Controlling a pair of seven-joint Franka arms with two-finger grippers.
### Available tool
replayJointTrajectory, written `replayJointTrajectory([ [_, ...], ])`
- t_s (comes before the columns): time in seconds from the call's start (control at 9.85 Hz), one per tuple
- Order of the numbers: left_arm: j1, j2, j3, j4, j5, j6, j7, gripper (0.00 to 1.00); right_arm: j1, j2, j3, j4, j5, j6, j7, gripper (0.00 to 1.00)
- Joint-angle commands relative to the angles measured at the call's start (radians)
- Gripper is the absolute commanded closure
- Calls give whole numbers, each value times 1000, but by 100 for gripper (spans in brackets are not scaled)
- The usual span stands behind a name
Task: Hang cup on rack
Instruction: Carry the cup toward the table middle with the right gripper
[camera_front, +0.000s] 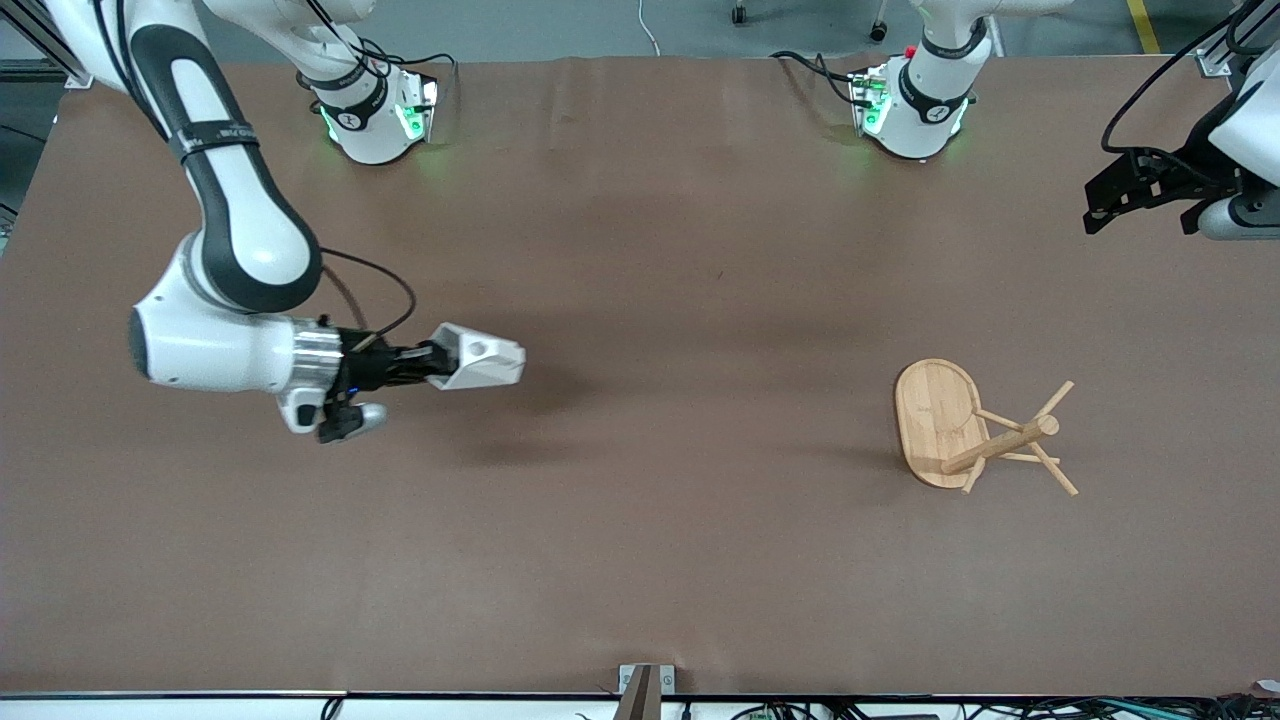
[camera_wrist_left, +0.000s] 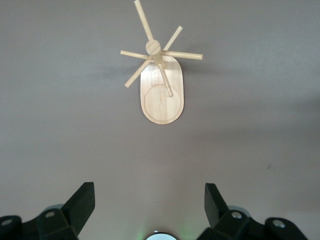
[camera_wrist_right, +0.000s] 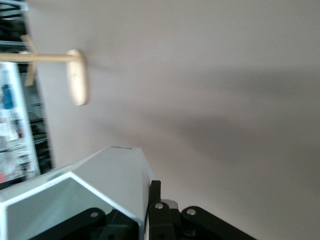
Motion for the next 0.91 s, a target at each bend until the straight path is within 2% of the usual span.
replayJointTrajectory([
  [0.0,-6,32,-3,23,0,-2,129,2,62,-13,11,-22,168,4,25,99],
  [0.1,-9,36,-8,36,-1,-3,151,0,99,-11,22,-22,249,31,25,99],
  [0.3,-9,85,-72,62,-3,-2,145,0,118,-3,144,-22,499,132,24,99],
  [0.41,-9,114,-101,85,-3,-5,136,0,118,9,192,-19,584,173,21,99],
  [0.61,-5,112,-166,82,-3,-5,177,0,119,13,217,-21,627,163,24,99],
  [0.81,-3,113,-221,77,-15,-6,223,0,122,27,261,-24,711,154,15,99],
])
